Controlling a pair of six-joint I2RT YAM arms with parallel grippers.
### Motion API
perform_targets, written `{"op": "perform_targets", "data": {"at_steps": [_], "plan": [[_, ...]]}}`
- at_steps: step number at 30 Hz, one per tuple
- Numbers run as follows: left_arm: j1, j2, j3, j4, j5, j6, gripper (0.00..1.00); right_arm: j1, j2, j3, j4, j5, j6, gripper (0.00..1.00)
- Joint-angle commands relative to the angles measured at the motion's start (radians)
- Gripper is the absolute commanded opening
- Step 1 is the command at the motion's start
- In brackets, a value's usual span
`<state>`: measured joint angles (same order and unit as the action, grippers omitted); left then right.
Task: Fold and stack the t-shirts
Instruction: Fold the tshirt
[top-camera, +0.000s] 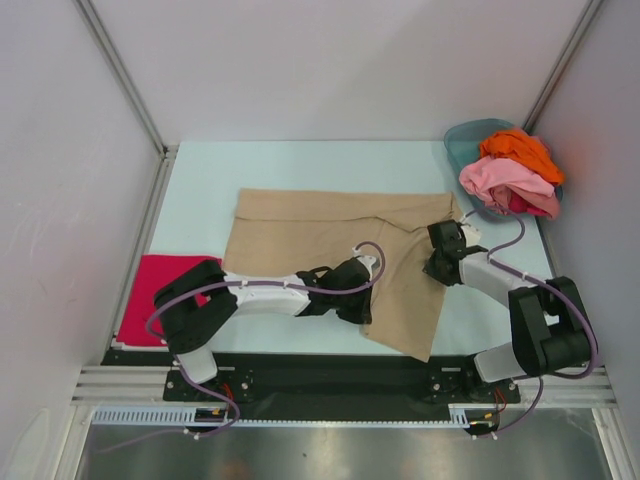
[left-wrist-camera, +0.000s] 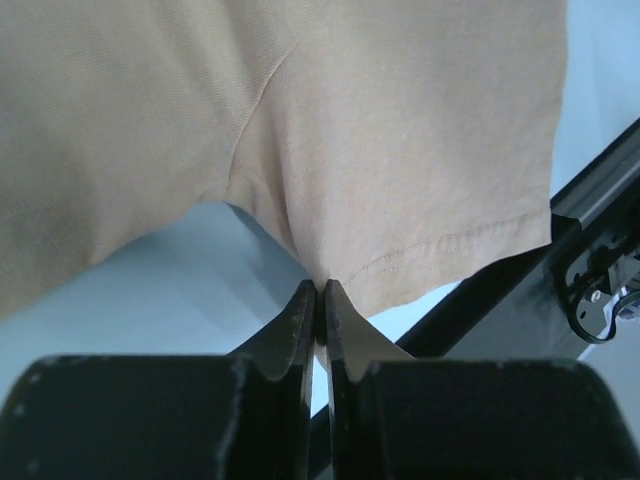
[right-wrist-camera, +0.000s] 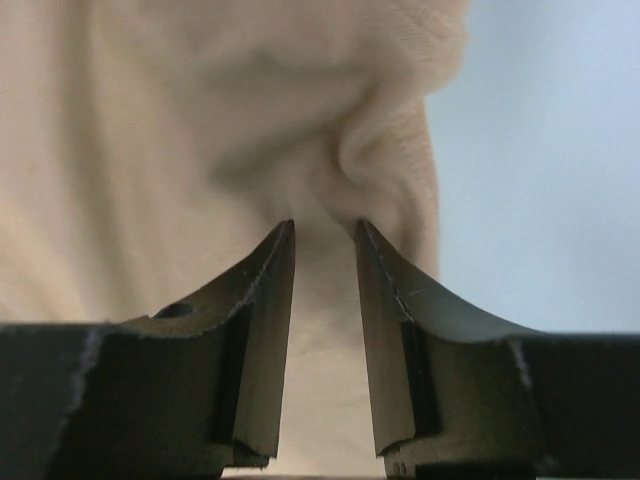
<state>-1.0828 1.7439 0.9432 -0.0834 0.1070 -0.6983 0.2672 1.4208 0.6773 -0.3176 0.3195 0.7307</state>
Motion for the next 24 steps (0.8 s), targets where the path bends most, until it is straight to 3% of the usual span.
{"op": "perform_targets", "data": {"at_steps": [1,8,14,19,24], "plan": [[-0.012,-0.078,-0.017,0.014,-0.001,0.011,0.12,-0.016,0.089,0.002,-0.062,0.061,0.073,0.36],[-0.008,-0.164,-0.026,-0.018,-0.049,0.022,0.23,-0.02,0.09,-0.021,-0.278,0.038,0.191,0.34],[0.014,-0.221,-0.017,-0.038,-0.041,0.033,0.33,-0.08,-0.117,-0.033,-0.391,0.102,0.207,0.34],[0.063,-0.244,-0.026,-0.039,-0.024,0.042,0.38,-0.204,-0.213,-0.09,-0.442,0.053,0.182,0.34],[0.133,-0.279,-0.052,-0.038,0.002,0.054,0.41,-0.187,-0.318,-0.05,-0.491,0.073,0.17,0.34]]}}
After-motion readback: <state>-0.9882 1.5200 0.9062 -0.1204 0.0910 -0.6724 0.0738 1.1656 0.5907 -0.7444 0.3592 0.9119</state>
